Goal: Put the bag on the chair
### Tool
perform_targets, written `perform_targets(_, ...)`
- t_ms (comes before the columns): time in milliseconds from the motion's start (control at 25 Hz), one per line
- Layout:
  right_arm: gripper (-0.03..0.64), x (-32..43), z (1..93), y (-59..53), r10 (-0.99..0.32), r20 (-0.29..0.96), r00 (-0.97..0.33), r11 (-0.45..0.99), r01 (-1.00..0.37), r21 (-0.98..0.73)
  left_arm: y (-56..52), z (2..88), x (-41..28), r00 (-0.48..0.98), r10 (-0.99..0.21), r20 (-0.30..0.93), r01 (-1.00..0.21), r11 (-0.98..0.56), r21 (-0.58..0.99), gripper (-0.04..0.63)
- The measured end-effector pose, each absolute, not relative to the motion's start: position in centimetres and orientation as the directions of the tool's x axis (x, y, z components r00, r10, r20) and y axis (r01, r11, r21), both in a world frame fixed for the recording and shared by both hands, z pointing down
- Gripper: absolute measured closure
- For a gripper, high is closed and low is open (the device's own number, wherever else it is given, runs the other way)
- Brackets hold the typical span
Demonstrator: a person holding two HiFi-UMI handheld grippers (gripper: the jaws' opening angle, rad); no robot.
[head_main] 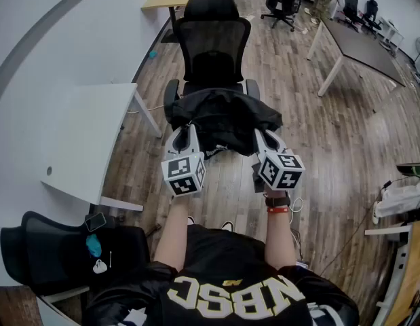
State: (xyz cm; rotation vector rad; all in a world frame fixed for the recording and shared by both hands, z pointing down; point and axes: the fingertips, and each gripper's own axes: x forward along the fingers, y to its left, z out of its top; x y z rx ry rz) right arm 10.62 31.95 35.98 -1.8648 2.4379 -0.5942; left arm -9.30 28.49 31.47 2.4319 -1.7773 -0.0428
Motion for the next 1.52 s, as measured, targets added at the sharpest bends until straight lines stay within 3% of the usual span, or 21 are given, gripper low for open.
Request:
perform_targets(640, 0.589, 14.8, 38.2, 27.3, -0.936, 0.257, -0.24, 0.145, -0.929, -0.339, 24.4, 36.0, -3.6, 0.368, -0.919, 0.145, -0.928, -0.351, 0.125, 0.558)
perform_targets(1080, 0.589, 13.7, 38.5, 12.6, -0.921, 0.312, -0.235, 0.138, -0.943, -0.303, 9.5, 37.0, -4.7, 0.364, -0.919, 0.151, -0.922, -0.332, 0.202, 0.558)
perform_targets(1520, 0.589, 7.9, 39.1, -2.7, -0.899, 0.357, -0.253, 0.155, -0.947, -0.281, -5.5, 37.9, -10.0, 0.349, -0.923, 0.162, -0.919, -0.304, 0.251, 0.557)
